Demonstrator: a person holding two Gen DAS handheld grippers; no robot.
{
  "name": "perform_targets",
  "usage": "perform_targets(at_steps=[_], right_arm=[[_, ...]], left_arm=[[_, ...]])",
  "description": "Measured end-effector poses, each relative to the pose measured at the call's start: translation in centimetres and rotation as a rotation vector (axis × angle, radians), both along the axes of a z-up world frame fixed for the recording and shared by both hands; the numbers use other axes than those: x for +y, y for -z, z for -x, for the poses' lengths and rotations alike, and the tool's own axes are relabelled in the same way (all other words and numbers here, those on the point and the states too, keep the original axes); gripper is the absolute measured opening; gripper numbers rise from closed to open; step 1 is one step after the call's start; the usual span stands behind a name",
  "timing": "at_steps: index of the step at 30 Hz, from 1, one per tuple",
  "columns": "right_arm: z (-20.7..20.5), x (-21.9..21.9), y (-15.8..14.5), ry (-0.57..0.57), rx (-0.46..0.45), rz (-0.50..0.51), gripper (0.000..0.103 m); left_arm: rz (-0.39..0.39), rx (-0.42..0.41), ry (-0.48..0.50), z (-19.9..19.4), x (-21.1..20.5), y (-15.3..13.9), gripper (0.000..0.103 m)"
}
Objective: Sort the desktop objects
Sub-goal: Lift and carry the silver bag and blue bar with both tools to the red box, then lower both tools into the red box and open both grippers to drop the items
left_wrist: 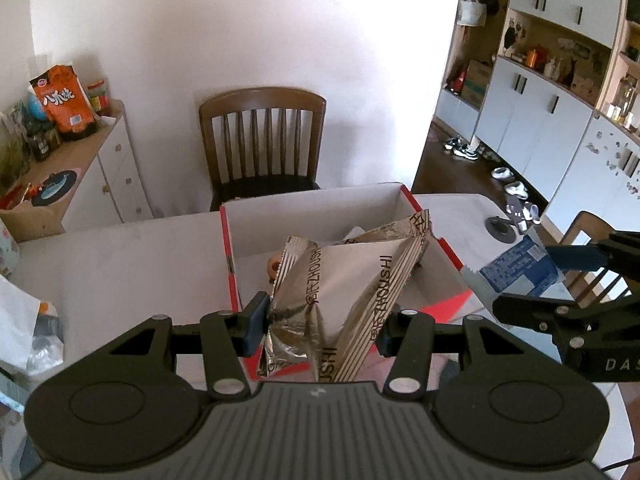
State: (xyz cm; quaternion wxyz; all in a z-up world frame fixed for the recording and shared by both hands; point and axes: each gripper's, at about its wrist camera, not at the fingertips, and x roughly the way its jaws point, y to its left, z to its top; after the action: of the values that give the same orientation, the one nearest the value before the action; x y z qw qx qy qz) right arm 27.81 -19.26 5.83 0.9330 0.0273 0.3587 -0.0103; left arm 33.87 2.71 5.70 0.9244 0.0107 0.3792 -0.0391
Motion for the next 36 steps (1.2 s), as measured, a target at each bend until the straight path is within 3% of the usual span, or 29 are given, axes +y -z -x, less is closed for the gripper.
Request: perform_targets(at_steps=[19,36], right_arm=[[-6.6,-2.9,2.2,-0.020,0.034,-0.009,0.073],[-12.3,-3.3,6.7,-0.014,0.104,0.024,0.073]], left_arm=[[0.008,0.113,-0.005,-9.4,0.5,3.5,0.051],[-0.042,0.190,-0.016,-15.2,0.9,6.7,0.051]])
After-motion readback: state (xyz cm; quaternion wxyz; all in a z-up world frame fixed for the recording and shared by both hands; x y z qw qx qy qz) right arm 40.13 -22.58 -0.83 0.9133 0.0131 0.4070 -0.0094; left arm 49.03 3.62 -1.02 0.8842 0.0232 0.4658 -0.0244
